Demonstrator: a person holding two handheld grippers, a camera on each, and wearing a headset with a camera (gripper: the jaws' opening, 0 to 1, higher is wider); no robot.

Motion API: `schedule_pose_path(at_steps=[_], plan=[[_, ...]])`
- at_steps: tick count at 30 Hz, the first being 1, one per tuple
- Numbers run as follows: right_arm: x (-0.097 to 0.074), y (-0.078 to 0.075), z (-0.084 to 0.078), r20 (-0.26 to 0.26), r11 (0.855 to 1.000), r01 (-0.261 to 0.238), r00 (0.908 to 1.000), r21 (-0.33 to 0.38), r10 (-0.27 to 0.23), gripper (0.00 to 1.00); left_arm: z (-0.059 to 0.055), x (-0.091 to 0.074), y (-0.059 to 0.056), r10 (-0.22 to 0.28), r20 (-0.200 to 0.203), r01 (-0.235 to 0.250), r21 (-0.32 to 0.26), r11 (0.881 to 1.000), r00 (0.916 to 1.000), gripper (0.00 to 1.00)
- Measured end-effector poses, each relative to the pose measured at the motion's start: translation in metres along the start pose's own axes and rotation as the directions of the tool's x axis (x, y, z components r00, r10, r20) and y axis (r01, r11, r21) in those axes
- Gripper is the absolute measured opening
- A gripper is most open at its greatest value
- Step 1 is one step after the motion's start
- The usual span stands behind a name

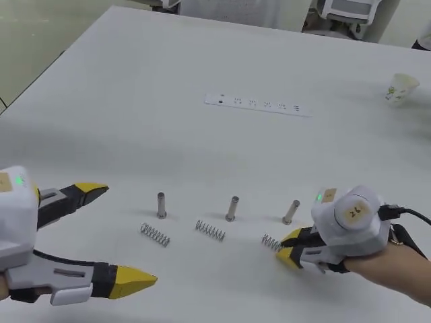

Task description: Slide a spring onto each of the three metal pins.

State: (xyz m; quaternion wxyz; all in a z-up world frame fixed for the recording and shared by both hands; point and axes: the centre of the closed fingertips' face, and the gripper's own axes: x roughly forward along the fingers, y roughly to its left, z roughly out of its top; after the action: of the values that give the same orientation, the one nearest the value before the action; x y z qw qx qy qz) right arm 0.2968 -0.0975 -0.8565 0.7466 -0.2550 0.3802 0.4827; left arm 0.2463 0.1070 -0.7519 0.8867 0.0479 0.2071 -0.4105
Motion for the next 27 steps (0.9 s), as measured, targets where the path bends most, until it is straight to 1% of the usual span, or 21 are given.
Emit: schedule_pose_path(at_steps=[4,11,15,16,20,21,24,26,27], plan=[[-0.002,-0.001,0.000,0.002,1.000,0.002,1.0000,-0.008,-0.002,0.09,0.000,0.002,-0.005,-0.013,-0.002,0.013,0.003,1.000,0.9999,0.96],[-0.013,0.004,0.014,0.034,0.999,-0.002,0.9994,-0.038,0.003,0.08,0.006,0.006,-0.014,-0.047,-0.002,0.047,0.022,0.999,0.9989,0.95],[-0.020,0.012,0.020,0.044,0.997,-0.018,0.9988,-0.077,0.022,0.08,0.009,0.009,-0.021,-0.082,-0.001,0.082,0.028,0.996,0.9966,0.92],[-0.022,0.014,0.021,0.047,0.996,-0.025,0.9985,-0.089,0.029,0.08,0.009,0.010,-0.024,-0.099,-0.006,0.099,0.031,0.995,0.9951,0.91],[-0.029,0.023,0.027,0.052,0.988,-0.040,0.9975,-0.149,0.048,0.08,0.010,0.014,-0.029,-0.130,-0.021,0.130,0.042,0.991,0.9913,0.88],[-0.031,0.025,0.029,0.053,0.985,-0.044,0.9971,-0.169,0.054,0.08,0.010,0.016,-0.030,-0.141,-0.020,0.141,0.042,0.989,0.9899,0.87],[-0.035,0.030,0.034,0.058,0.980,-0.052,0.9963,-0.193,0.064,0.08,0.014,0.021,-0.037,-0.181,-0.018,0.181,0.040,0.983,0.9834,0.84],[-0.037,0.033,0.038,0.060,0.976,-0.054,0.9958,-0.211,0.069,0.08,0.015,0.026,-0.044,-0.220,-0.025,0.221,0.046,0.974,0.9751,0.80],[-0.038,0.034,0.039,0.062,0.973,-0.058,0.9954,-0.221,0.073,0.08,0.014,0.028,-0.050,-0.249,-0.045,0.251,0.057,0.966,0.9676,0.78]])
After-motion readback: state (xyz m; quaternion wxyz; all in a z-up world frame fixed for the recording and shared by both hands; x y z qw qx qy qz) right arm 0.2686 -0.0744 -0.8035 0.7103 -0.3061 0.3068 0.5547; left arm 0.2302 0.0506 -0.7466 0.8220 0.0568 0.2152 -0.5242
